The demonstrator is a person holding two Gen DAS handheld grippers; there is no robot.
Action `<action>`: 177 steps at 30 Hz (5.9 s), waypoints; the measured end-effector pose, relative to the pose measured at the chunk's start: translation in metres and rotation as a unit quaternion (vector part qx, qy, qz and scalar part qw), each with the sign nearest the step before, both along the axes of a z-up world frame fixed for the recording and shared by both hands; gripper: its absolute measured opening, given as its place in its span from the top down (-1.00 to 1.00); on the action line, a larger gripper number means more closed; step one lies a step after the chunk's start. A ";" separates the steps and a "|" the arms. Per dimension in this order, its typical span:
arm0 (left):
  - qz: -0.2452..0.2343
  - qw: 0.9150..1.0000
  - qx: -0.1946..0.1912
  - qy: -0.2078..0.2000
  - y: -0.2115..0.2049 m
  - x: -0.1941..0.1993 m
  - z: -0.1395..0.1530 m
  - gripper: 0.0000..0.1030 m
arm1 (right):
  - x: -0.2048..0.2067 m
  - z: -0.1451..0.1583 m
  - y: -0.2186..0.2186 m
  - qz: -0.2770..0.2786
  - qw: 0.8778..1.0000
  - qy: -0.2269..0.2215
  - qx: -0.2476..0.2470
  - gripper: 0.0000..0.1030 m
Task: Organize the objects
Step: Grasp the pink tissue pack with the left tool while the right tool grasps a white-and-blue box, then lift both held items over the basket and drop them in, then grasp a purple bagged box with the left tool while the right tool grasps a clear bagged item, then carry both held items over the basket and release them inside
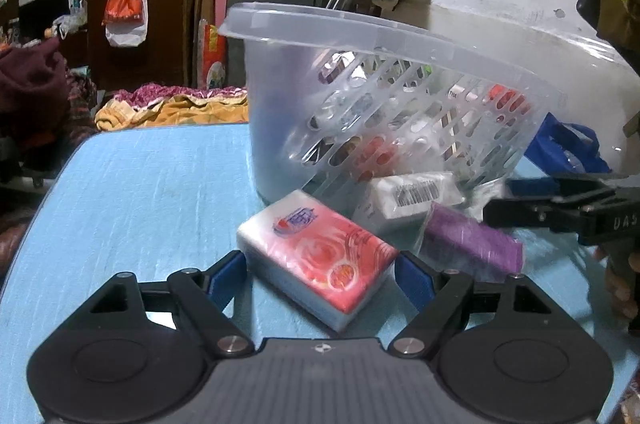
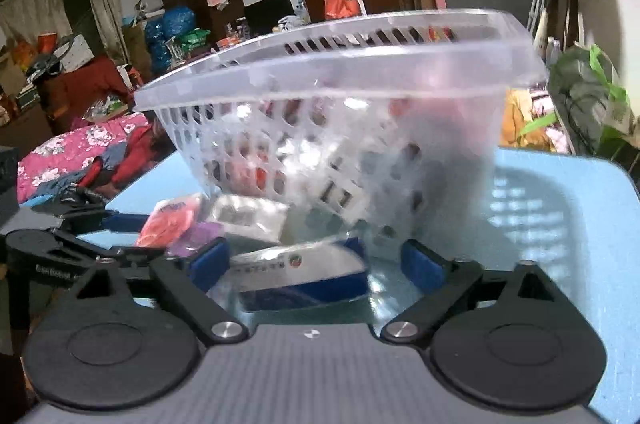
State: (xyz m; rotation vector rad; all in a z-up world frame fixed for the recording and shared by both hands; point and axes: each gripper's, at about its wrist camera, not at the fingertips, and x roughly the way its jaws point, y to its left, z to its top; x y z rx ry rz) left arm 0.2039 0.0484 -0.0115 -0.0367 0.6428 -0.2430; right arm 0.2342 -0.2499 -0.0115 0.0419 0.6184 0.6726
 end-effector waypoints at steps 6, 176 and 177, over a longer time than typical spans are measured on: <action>0.010 1.000 0.029 0.000 -0.007 -0.002 0.001 -0.59 | -0.005 -0.006 0.009 0.010 0.999 -0.005 -0.040 -0.34; 0.037 0.983 -0.010 -0.180 -0.048 0.014 0.099 -0.99 | -0.023 0.112 0.007 -0.105 0.973 -0.204 -0.028 -1.00; 0.034 0.983 -0.011 -0.178 -0.048 0.013 0.099 -0.99 | -0.022 0.112 0.004 -0.114 0.974 -0.195 -0.025 -1.00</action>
